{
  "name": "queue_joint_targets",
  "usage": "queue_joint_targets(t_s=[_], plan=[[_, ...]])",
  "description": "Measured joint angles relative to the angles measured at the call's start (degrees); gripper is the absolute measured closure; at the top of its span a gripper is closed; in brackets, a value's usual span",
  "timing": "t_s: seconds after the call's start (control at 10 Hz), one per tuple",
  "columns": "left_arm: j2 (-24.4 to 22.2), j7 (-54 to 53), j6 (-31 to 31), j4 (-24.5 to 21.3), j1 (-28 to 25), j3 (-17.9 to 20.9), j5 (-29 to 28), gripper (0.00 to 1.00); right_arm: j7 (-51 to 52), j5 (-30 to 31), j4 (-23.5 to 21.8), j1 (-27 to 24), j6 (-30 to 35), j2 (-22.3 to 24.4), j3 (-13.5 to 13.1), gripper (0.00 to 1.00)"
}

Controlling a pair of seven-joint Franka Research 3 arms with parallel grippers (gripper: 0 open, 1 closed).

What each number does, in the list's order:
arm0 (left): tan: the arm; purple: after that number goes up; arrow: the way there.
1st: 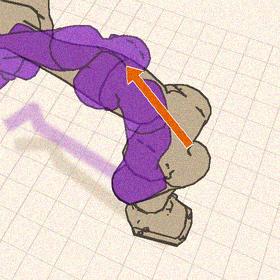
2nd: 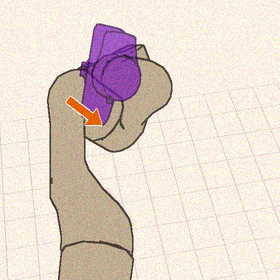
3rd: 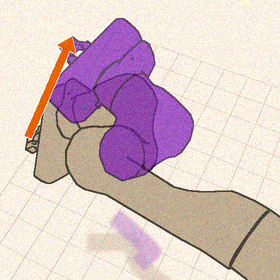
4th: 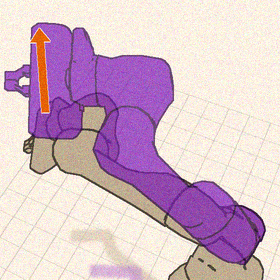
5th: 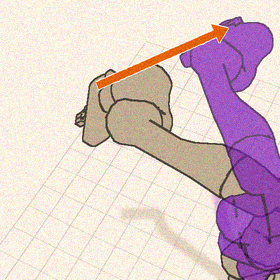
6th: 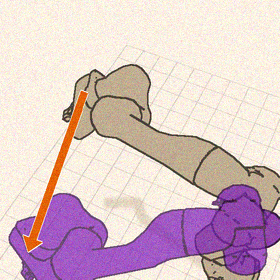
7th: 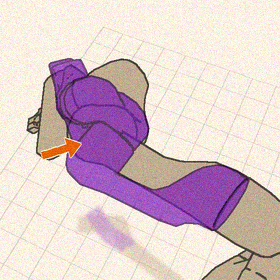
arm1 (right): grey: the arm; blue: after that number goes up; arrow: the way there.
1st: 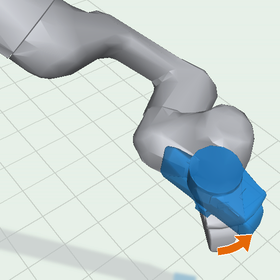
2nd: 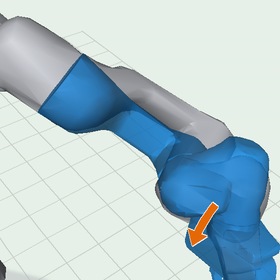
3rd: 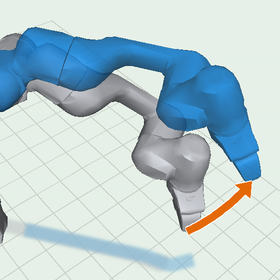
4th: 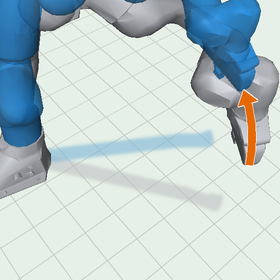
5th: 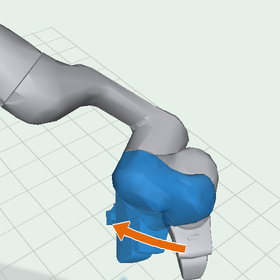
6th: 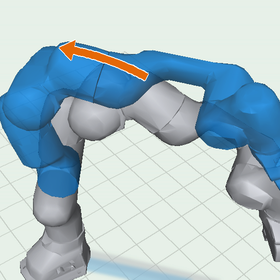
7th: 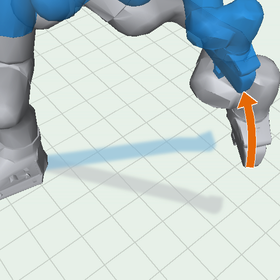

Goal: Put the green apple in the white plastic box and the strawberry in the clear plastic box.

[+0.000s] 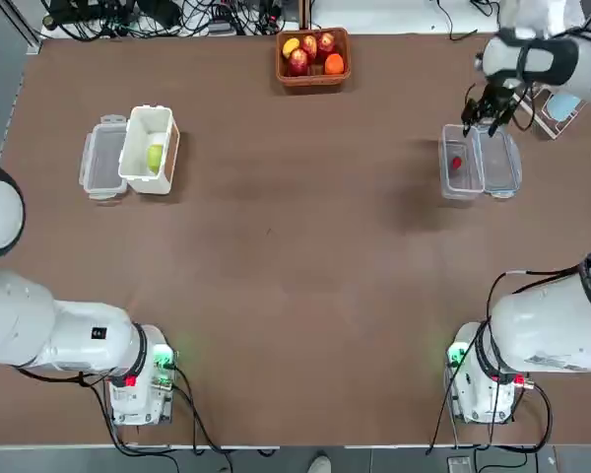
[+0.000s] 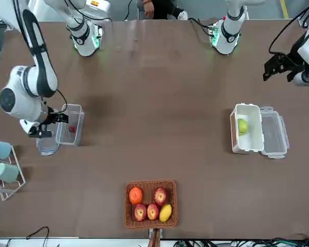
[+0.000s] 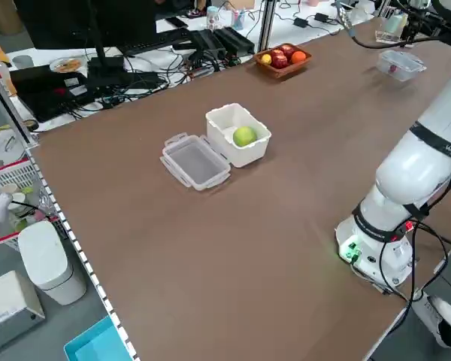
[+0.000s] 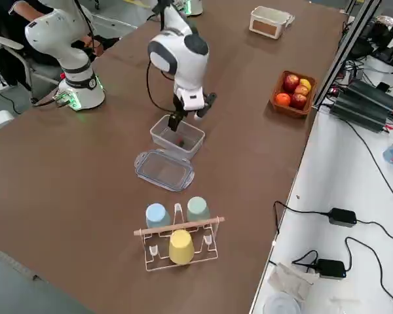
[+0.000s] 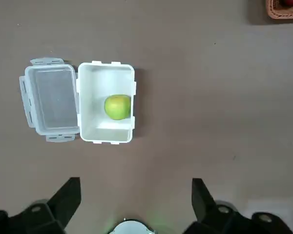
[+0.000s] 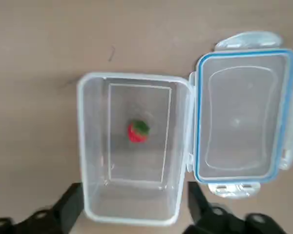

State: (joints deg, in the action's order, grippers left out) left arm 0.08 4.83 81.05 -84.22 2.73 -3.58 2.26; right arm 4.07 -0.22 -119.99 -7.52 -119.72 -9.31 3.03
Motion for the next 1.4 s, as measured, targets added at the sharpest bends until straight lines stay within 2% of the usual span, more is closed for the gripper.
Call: queue_joint_targets(t_s=[0.4, 0.7, 1.0, 1.2, 1.4], plan=[[0.2, 0.0, 0.0, -0.1, 0.0, 0.0, 0.0, 0.00, -14.1, -0.2, 6.4, 5.6, 3.5, 0.4, 0.7, 0.00], [0.5, 0.0, 0.0, -0.1, 0.0, 0.0, 0.0, 0.00, -15.9, -0.2, 14.7, 7.1, 13.4, 1.0, -0.2, 0.00], [0.5, 0.0, 0.0, -0.1, 0.1, 0.0, 0.0, 0.00, -15.8, -0.2, 17.6, 9.3, 20.4, 5.9, -3.7, 0.00], [0.6, 0.0, 0.0, -0.1, 0.1, 0.0, 0.0, 0.00, -15.8, -0.2, 19.3, 9.0, 25.6, 9.8, -4.4, 0.00], [0.9, 0.0, 0.4, -0.1, 0.1, 0.0, 0.0, 0.00, -15.5, -0.2, 20.0, 8.6, 26.5, 11.5, -4.7, 0.00]])
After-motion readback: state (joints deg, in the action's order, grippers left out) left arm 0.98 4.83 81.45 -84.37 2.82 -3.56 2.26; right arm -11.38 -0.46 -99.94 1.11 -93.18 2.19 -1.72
